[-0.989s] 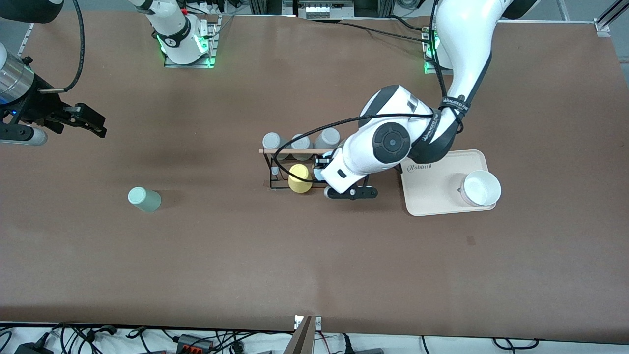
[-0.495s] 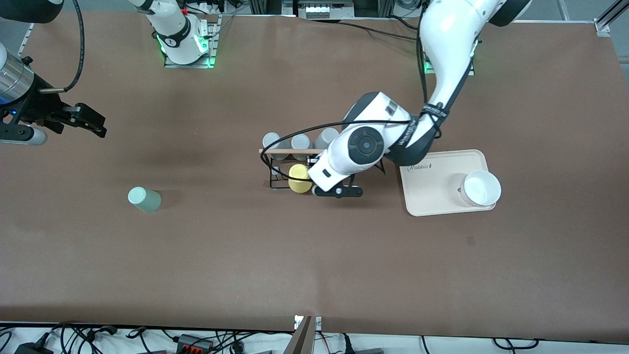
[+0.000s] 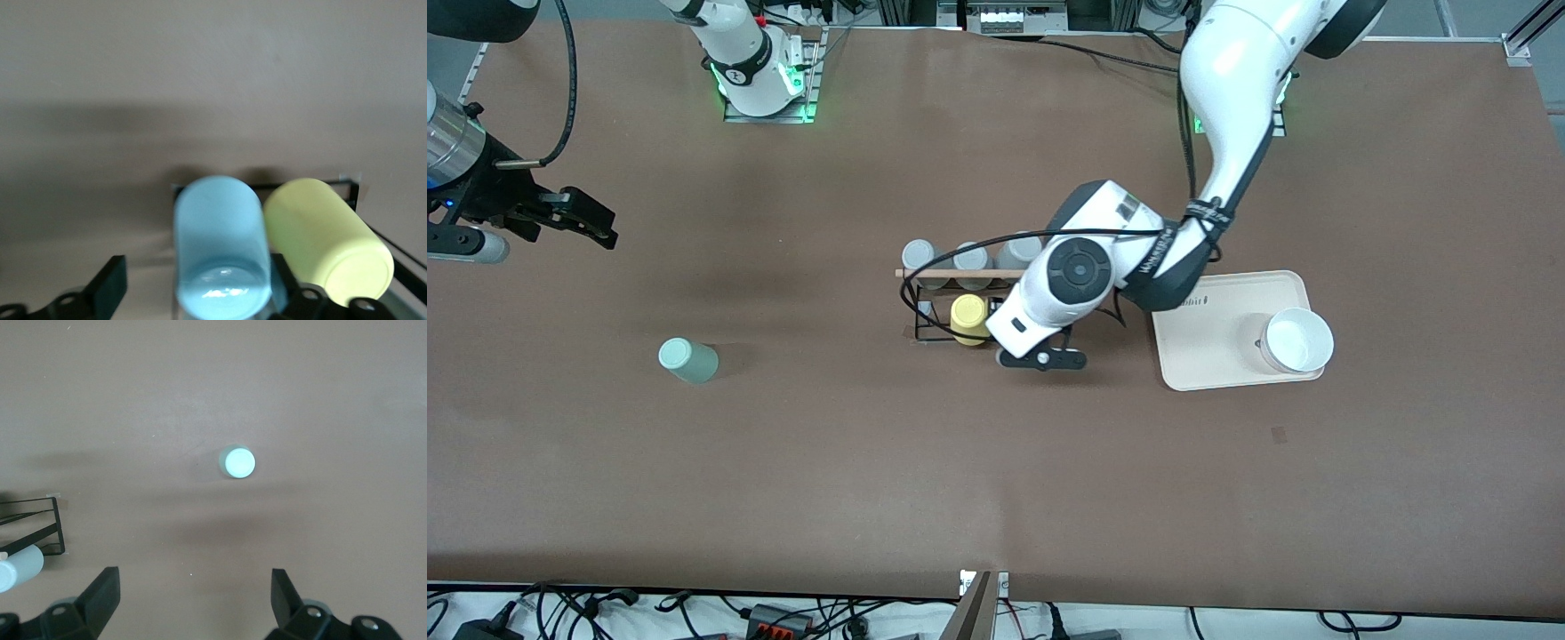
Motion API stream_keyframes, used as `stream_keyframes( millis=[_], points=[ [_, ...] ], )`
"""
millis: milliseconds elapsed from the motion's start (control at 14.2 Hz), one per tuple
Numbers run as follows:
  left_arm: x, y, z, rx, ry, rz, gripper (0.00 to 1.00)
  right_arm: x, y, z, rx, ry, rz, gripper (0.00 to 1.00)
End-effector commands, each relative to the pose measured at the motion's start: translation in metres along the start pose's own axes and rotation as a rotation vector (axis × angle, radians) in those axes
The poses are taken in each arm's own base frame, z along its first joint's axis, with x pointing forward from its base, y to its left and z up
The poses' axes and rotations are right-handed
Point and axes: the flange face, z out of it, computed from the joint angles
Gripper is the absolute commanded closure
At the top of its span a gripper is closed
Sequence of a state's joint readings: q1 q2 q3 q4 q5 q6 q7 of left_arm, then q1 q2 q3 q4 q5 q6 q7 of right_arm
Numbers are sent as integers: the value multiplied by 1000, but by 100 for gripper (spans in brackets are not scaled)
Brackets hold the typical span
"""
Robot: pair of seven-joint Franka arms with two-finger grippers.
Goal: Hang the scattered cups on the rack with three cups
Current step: 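Raise the left gripper from the rack while the right gripper reaches out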
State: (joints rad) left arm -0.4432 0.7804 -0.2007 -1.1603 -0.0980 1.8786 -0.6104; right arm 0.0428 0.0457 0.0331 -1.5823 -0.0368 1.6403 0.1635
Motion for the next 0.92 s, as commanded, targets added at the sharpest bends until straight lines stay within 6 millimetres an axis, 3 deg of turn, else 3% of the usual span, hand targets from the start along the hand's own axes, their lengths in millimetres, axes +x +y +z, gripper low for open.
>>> stream_keyframes(
  millis=[0,71,141,283,424,565,707,848],
  points=[
    [8,-34,-75,20,39,-37,0,17,1,26,-8,-31,15,0],
    [10,-48,-87,54,41,-49,0,20,1,30,-20,-31,10,0],
    [10,-69,-125,91,97,-66,0,24,0,38,-25,-35,7,0],
    [14,-122,-166,142,102,-132,0,35,-2,74,-46,-84,5,0],
    [-1,-161,-209,157,47,-192,0,44,6,116,-57,-157,10,0],
    [-32,-170,-250,180,33,-198,0,52,16,161,-58,-203,13,0],
    [-41,-199,-275,187,19,-194,0,61,19,201,-47,-186,-59,0],
    [-39,-223,-273,189,-3,-156,0,65,27,242,-40,-147,-107,0]
  ],
)
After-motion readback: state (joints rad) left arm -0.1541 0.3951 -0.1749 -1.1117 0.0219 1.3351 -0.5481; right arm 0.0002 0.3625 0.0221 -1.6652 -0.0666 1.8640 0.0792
